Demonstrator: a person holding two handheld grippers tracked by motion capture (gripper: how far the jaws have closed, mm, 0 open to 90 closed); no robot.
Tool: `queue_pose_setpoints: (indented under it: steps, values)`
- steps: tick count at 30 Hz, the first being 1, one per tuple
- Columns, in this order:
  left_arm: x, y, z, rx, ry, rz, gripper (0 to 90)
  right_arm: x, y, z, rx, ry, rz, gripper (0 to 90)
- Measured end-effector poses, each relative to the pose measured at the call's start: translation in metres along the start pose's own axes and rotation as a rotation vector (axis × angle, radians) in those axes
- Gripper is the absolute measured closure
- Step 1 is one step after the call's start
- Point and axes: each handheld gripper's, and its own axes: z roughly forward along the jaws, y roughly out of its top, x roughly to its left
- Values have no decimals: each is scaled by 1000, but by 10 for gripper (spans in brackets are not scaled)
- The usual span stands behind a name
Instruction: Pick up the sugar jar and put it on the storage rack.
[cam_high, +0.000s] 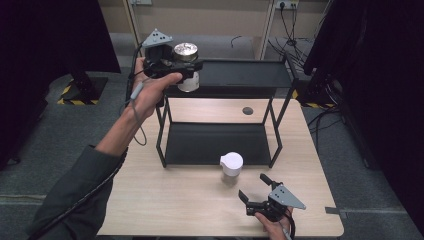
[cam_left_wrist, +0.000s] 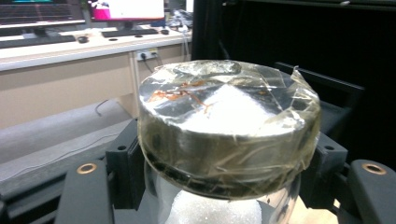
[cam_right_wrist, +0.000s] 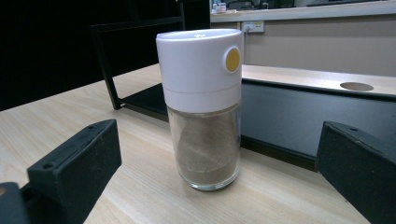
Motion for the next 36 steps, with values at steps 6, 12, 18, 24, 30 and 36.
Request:
queue_pose_setpoints:
  steps: [6, 12, 18, 24, 30, 36]
  values:
    - [1, 5, 14, -11, 69, -5, 314, 0, 0, 0, -1, 2, 1, 7]
    - [-1, 5, 28, -16, 116, -3, 313, -1, 0, 0, -2, 4, 3, 7]
    - [-1, 2, 42, -13, 143, -17, 313, -1, 0, -1, -4, 5, 5, 7]
    - [-1, -3, 47, -23, 154, -17, 313, -2, 0, -1, -4, 6, 6, 7]
    - [-3, -7, 50, -15, 162, -8, 313, -2, 0, 0, -5, 7, 8, 7]
    - [-4, -16, 52, -42, 171, 7, 312, -1, 0, 0, -2, 7, 7, 7]
